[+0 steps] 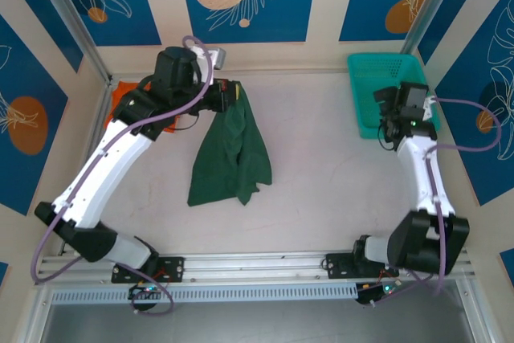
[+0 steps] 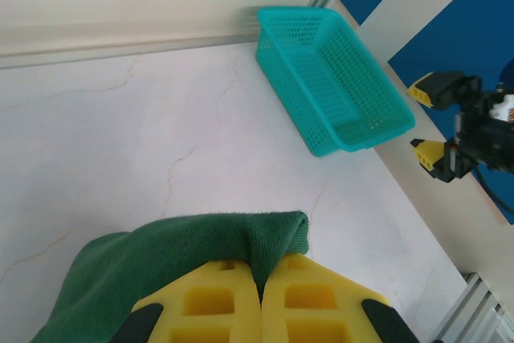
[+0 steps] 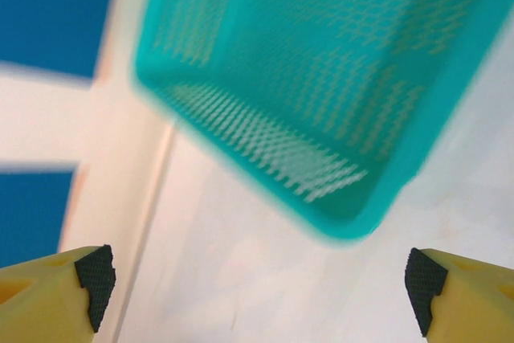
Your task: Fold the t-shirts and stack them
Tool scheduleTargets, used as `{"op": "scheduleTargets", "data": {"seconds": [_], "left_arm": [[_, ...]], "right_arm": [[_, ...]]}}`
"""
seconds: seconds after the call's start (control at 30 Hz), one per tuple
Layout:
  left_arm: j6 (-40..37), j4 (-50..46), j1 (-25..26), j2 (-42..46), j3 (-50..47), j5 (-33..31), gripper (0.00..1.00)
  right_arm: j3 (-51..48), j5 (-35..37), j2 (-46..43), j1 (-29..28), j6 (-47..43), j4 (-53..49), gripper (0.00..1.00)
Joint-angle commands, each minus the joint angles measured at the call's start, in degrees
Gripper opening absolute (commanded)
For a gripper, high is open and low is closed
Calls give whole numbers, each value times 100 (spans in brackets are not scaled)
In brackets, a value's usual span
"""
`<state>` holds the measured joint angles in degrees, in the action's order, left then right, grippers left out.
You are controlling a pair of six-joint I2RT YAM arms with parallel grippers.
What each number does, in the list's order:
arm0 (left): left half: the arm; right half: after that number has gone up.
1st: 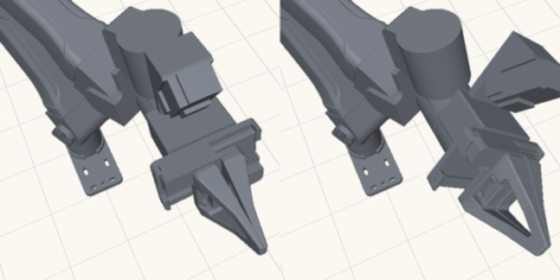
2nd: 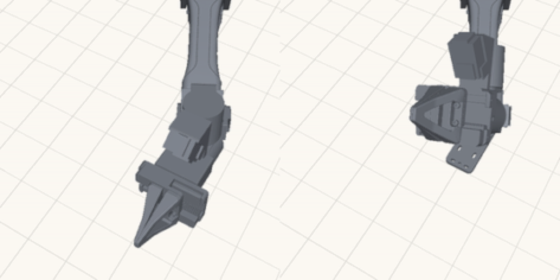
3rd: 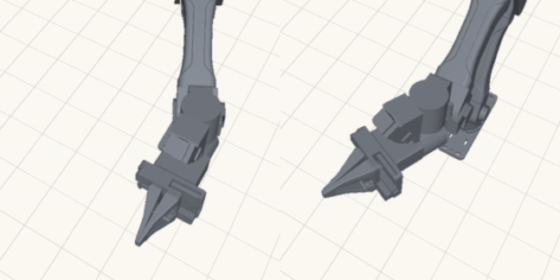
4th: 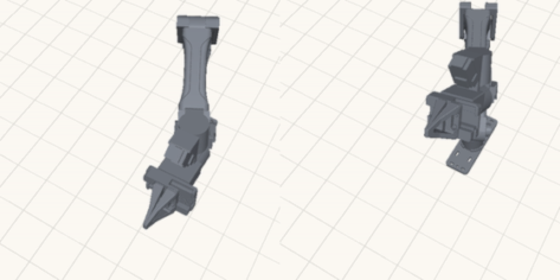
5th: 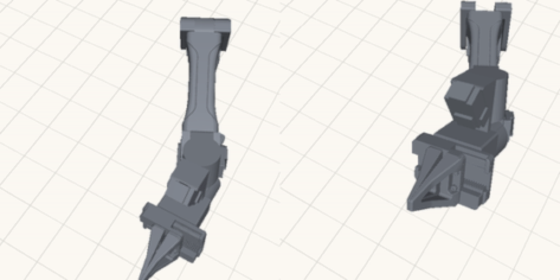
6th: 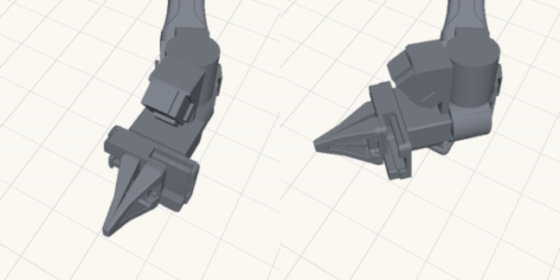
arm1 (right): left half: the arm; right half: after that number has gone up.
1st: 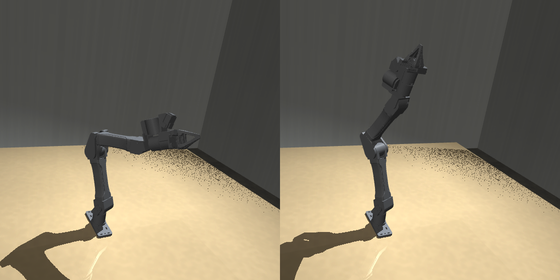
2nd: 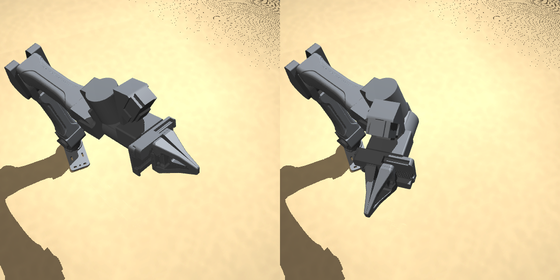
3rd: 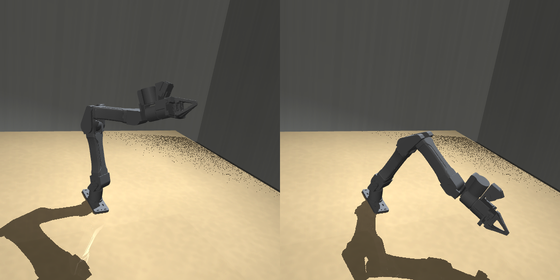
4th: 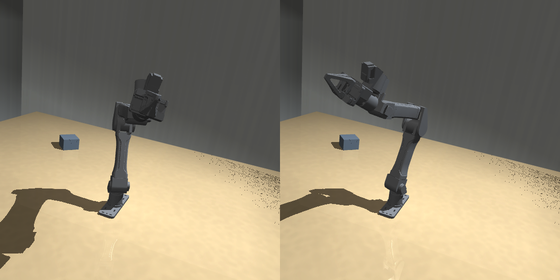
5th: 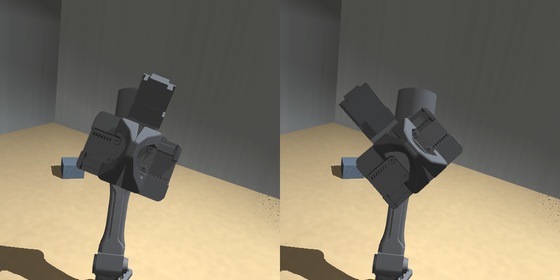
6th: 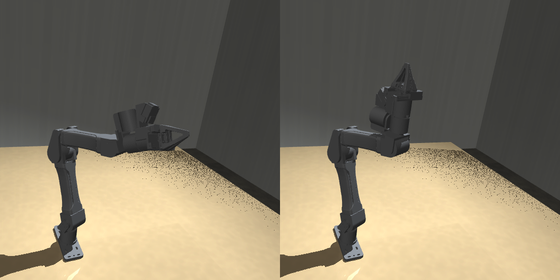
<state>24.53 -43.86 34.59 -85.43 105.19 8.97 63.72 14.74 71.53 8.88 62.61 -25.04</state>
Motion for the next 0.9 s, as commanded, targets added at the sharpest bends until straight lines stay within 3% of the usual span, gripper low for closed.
{"op": "scheduleTargets", "data": {"seconds": [0.0,0.03,0.1,0.13,0.2,0.3,0.5,0.7,0.8,0.87], "left_arm": [[231,-455,-67,-681,687,39,0],[273,-576,-82,-974,912,-29,16],[379,-812,-144,-1540,1387,-255,59],[392,-1061,-211,-1820,1709,-540,69],[353,-1545,-376,-2211,2224,-998,78],[381,-1626,-488,-1880,1551,-1614,79],[1139,-96,-505,419,-2648,-1793,74],[2478,1549,-413,1492,-5752,-357,69],[2628,1964,-200,1412,-6321,32,68],[2471,1833,76,1357,-6355,-235,69]], "right_arm": [[-657,-1345,-353,-652,-715,744,94],[-839,-1641,-397,-912,-884,974,93],[-1039,-2062,-305,-1471,-1121,1167,92],[-1040,-2257,-175,-1731,-1308,1084,90],[-941,-2547,160,-2143,-1579,652,88],[-905,-2898,625,-2589,-1917,-44,84],[-1294,-3095,1171,-3408,-2139,-382,78],[-1277,-2945,1650,-4054,-1910,-221,73],[-1127,-2640,1763,-4403,-1906,-376,72],[-1078,-2222,1777,-4624,-1835,-527,71]]}}
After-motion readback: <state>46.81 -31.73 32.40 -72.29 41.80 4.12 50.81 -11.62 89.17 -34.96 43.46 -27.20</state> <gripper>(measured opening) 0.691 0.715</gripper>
